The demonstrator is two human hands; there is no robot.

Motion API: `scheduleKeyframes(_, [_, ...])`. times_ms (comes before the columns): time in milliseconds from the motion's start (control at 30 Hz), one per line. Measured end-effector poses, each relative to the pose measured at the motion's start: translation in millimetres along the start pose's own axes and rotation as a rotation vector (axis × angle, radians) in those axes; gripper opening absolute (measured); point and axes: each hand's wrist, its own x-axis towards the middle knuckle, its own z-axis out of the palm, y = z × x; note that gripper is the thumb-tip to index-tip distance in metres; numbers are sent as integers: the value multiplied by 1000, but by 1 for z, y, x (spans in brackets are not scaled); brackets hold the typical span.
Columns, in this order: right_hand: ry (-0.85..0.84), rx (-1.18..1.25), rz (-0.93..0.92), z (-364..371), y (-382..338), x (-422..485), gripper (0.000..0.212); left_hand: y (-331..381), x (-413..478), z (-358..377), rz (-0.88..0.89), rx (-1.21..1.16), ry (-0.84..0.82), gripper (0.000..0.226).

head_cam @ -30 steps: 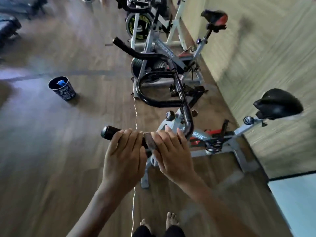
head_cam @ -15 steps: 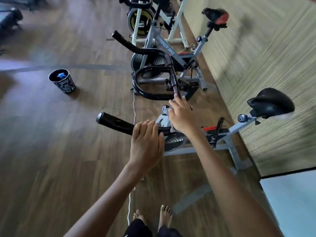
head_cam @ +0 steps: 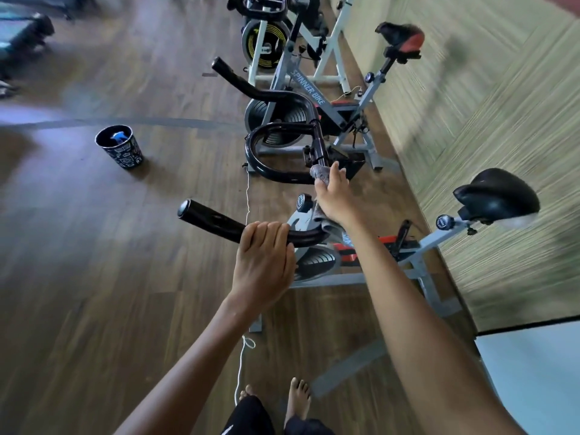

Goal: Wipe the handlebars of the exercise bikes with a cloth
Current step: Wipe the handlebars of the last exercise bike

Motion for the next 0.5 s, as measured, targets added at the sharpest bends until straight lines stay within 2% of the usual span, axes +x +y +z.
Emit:
scheduleKeyframes(100, [35, -102, -65, 11, 6, -32, 60, 0, 0, 1, -16, -8, 9, 29])
scheduleKeyframes(200, [76, -37, -151, 28, 20, -63, 60, 1, 0, 3, -27, -6, 21, 30])
scheduleKeyframes(400, [-1, -54, -10, 7, 3, -4, 60, 1, 1, 3, -15, -2, 29, 27])
scheduleKeyframes(500, [25, -129, -10, 5, -1, 4, 59, 1, 0, 3, -12, -1, 29, 26])
